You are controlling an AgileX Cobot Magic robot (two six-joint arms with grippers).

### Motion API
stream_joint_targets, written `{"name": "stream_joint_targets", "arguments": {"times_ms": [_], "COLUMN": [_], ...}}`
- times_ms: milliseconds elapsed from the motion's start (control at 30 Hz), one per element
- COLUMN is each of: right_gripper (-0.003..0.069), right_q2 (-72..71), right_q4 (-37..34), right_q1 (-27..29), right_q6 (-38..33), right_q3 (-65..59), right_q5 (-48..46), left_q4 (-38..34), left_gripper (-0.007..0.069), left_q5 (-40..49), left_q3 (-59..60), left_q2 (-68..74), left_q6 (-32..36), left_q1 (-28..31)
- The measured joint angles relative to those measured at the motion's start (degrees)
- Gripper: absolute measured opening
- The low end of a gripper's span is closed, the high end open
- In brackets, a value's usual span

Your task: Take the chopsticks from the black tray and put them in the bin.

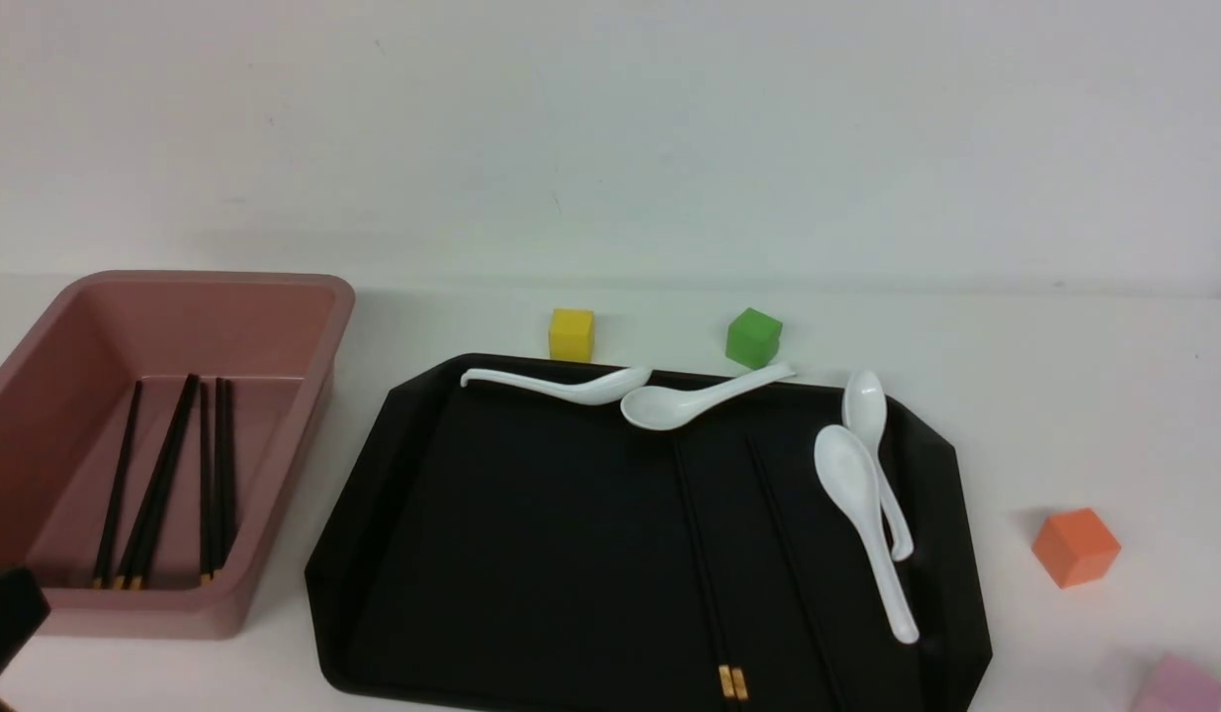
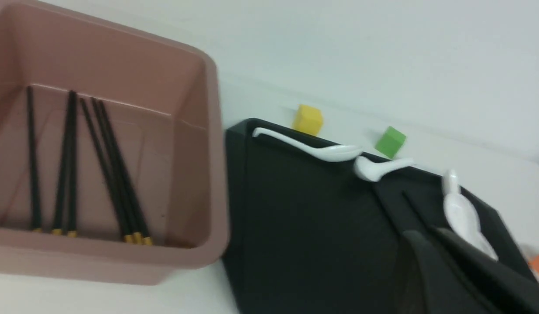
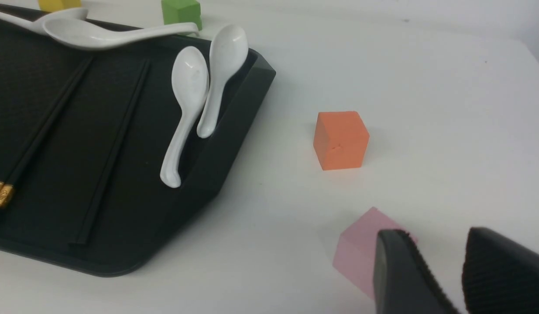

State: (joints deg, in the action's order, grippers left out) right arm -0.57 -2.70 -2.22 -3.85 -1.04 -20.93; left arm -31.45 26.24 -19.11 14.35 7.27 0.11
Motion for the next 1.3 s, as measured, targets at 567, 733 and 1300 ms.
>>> {"name": "stream_joint_targets", "arguments": {"times_ms": [567, 733, 1300], "right_gripper": [0.024, 0.024, 0.024], "right_q2": [0.0, 0.0, 0.0], "right_q4": [0.0, 0.0, 0.0], "right_q1": [0.0, 0.0, 0.0], "right_q6": [0.0, 0.0, 0.0], "right_q3": [0.0, 0.0, 0.0], "right_q5": [-0.06, -0.06, -0.06], "left_q4": [30.81, 31.45, 31.45], "left_gripper": [-0.0012, -0.001, 0.0001], "left_q5": [-3.85, -3.85, -3.8], "left_q3": [20.78, 20.78, 20.78], "left_q2": [-15.02, -15.02, -15.02], "left_q6": [-32.7, -31.08, -29.72], "left_q1": [-0.27, -1.55, -3.36]}}
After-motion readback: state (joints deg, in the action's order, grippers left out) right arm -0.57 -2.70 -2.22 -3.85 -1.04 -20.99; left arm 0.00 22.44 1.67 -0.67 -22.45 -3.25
